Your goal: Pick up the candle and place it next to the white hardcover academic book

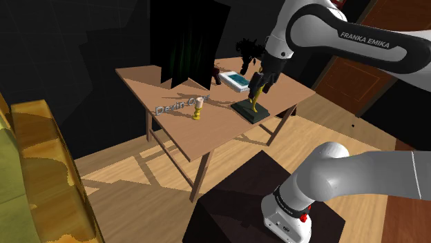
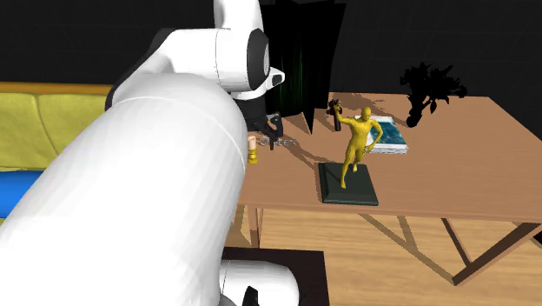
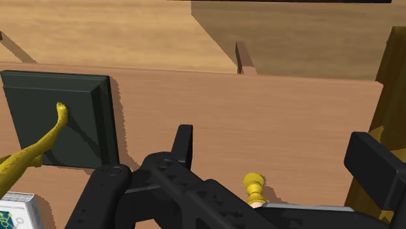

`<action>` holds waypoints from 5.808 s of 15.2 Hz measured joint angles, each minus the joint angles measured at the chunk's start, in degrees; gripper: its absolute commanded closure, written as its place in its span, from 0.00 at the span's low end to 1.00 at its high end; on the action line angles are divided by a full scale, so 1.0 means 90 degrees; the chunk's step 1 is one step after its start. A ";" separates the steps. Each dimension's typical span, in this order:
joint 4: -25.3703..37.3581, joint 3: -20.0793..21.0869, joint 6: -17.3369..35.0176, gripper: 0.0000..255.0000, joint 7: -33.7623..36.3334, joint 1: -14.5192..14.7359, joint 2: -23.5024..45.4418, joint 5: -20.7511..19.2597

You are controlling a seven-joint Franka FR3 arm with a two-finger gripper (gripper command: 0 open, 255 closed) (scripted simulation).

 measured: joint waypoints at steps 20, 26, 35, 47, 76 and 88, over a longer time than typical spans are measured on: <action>0.1429 0.0142 0.2763 0.00 0.0252 0.0189 0.4252 0.0235; 0.2143 0.0177 0.3141 0.00 0.0289 0.0224 0.5358 0.0271; 0.1925 0.0174 0.3670 0.00 0.0292 0.0222 0.5667 0.0265; 0.1933 0.0177 0.3675 1.00 0.0293 0.0224 0.5674 0.0266; 0.3251 0.0178 0.1560 1.00 0.0265 0.0223 0.4879 0.0286; 0.4089 0.0146 0.0657 1.00 0.0189 0.0191 0.4812 0.0290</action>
